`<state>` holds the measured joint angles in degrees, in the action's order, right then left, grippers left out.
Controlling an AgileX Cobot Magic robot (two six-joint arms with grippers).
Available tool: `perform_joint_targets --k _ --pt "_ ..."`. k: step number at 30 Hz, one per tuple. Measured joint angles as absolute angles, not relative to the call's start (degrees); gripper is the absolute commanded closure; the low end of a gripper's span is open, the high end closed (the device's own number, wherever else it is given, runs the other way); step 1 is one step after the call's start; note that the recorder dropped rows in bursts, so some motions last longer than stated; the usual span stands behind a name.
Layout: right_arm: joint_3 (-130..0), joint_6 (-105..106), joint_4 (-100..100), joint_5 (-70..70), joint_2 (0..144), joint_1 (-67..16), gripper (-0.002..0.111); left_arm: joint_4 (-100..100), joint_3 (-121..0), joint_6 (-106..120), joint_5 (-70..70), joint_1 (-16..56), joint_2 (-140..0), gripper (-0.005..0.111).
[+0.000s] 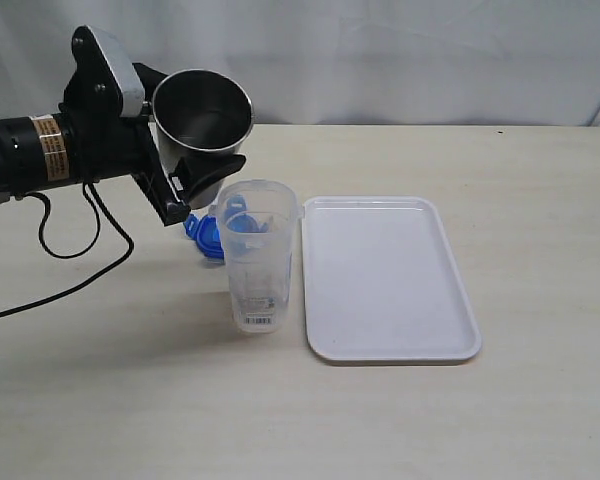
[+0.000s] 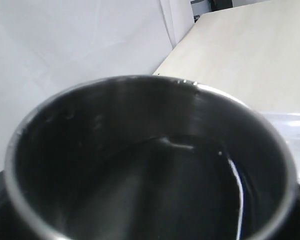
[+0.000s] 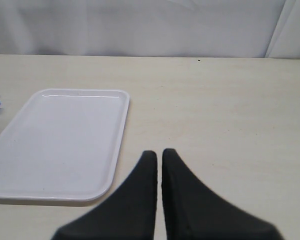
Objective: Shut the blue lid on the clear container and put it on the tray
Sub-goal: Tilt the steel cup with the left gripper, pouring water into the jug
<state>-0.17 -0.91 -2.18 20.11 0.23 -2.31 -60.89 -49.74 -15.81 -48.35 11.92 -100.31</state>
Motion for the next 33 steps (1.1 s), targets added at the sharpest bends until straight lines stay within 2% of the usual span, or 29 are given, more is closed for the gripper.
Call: perform_joint_targets --k 33 --pt "-0.2 -0.9 -2.2 20.1 0.2 -2.3 0.104 -56.7 -50.2 -6.9 -48.9 11.9 -100.3 0.107"
